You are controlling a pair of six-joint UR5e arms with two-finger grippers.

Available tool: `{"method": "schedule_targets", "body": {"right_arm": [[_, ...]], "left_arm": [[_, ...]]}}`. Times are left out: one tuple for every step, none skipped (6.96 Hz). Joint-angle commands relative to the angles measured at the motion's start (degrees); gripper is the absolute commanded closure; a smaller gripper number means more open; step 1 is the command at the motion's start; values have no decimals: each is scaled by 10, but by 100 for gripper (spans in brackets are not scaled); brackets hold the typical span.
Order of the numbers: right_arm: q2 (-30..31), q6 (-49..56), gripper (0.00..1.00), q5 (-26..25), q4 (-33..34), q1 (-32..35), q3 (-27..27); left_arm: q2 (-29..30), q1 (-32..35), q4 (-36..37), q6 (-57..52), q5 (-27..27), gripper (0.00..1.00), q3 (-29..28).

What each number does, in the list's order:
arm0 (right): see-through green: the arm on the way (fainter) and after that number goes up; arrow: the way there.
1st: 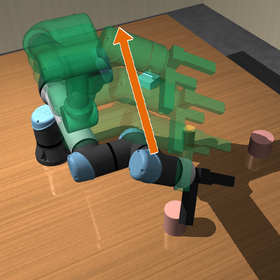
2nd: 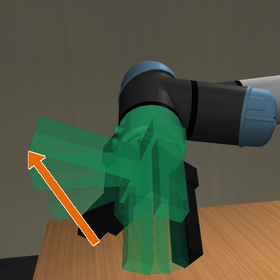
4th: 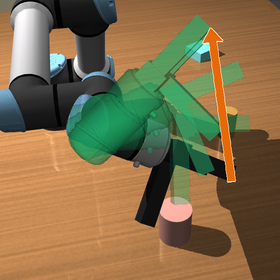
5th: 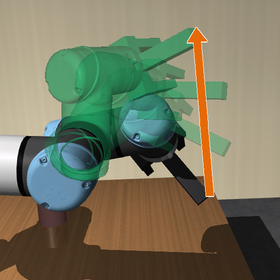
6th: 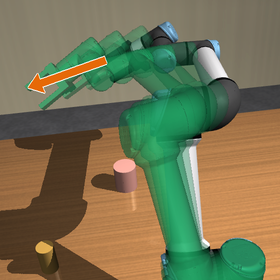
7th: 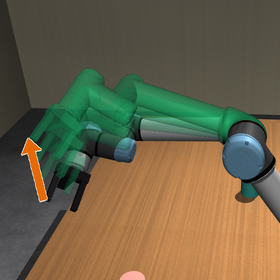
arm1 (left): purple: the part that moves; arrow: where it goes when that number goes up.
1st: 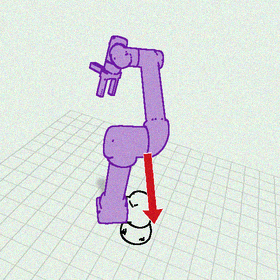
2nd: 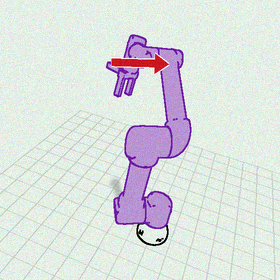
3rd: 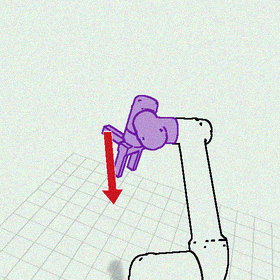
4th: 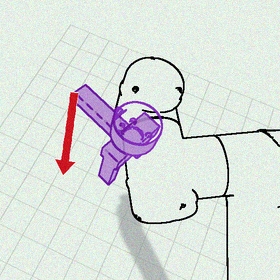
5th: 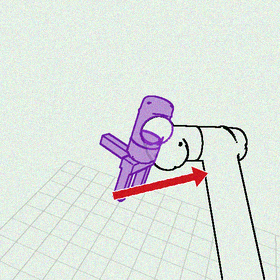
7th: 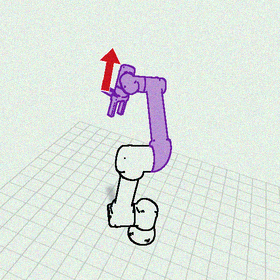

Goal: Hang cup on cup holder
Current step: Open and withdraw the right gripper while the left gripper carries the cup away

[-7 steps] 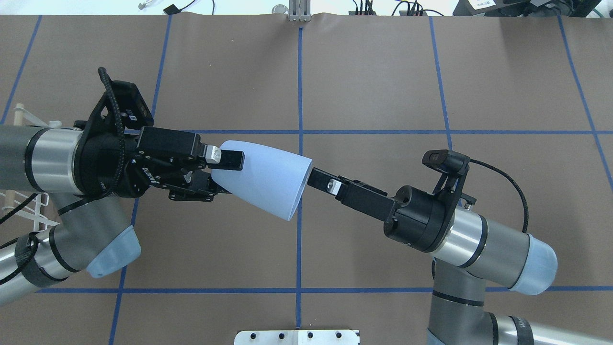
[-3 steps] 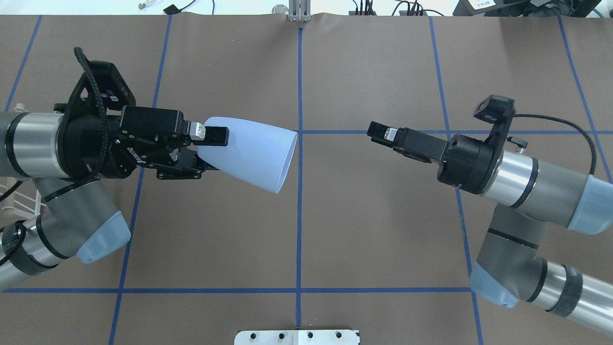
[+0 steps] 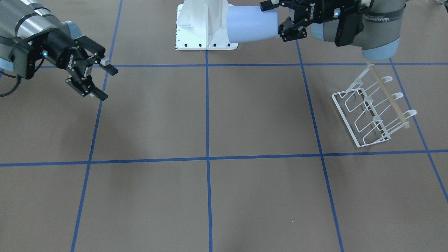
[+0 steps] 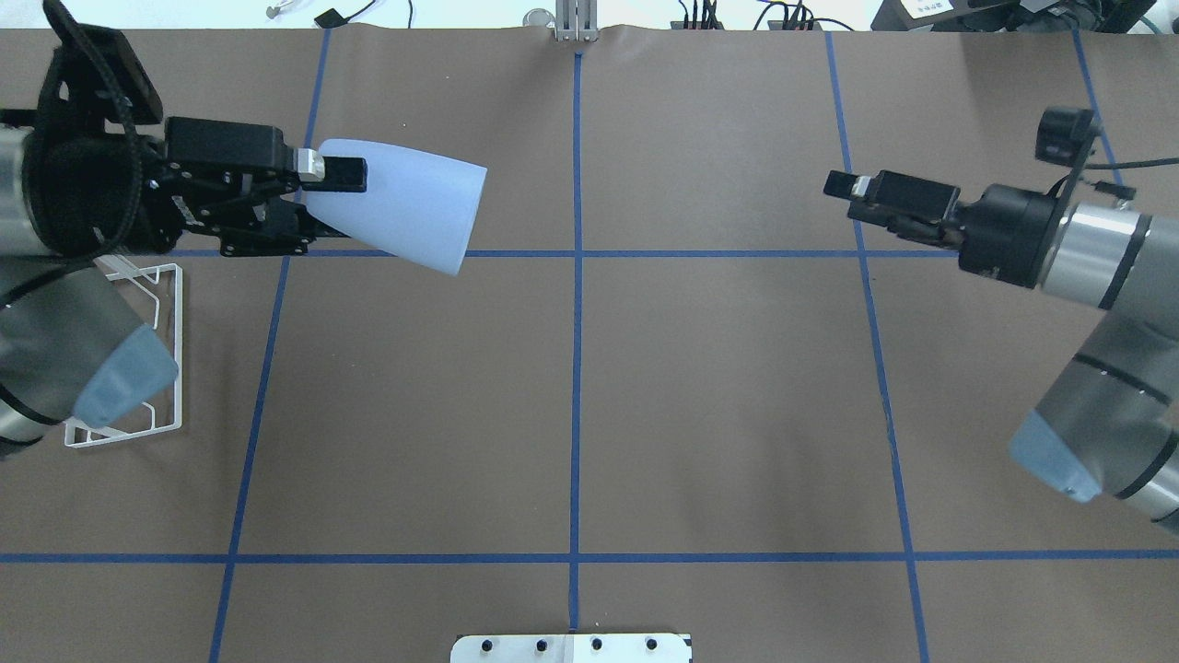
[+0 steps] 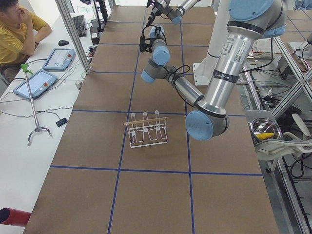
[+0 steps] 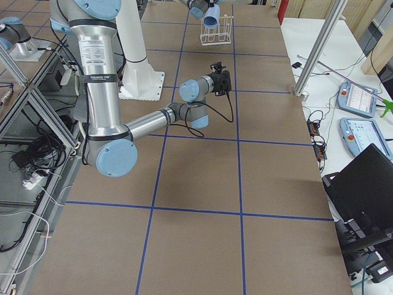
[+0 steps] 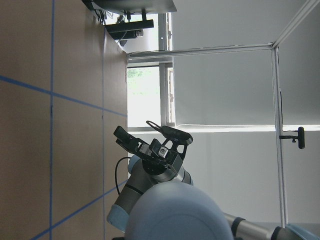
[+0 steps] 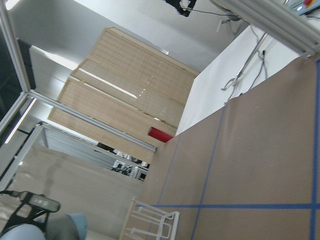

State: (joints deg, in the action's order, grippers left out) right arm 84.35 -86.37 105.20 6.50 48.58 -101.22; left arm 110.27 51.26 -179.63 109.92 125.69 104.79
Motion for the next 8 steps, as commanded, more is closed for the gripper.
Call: {"method": "schedule_targets", "body": {"right_arm": [[13,91,0,187,124,153,37],[21,169,0,220,171,198,68],[40,295,0,245,240,237,81],[61,425,0,251,321,260,81],[71,527,0,251,389,277,81],[78,614,0,251,442,294,80],[88,678,0,251,478,303,81],[98,713,0,254,503,315,81]], "left_arm": [[-1,107,120,-94,122,100,6],[-3,153,171,-151,159,100,7],[-6,195,226,-230,197,100,7],[-25,220,271,-314,205,100,8],[-55,223,302,-403,206,100,8],[-80,238,340,-490,206,100,9],[-101,242,363,-549,204,100,9],[-120,248,395,-607,203,100,9]]}}
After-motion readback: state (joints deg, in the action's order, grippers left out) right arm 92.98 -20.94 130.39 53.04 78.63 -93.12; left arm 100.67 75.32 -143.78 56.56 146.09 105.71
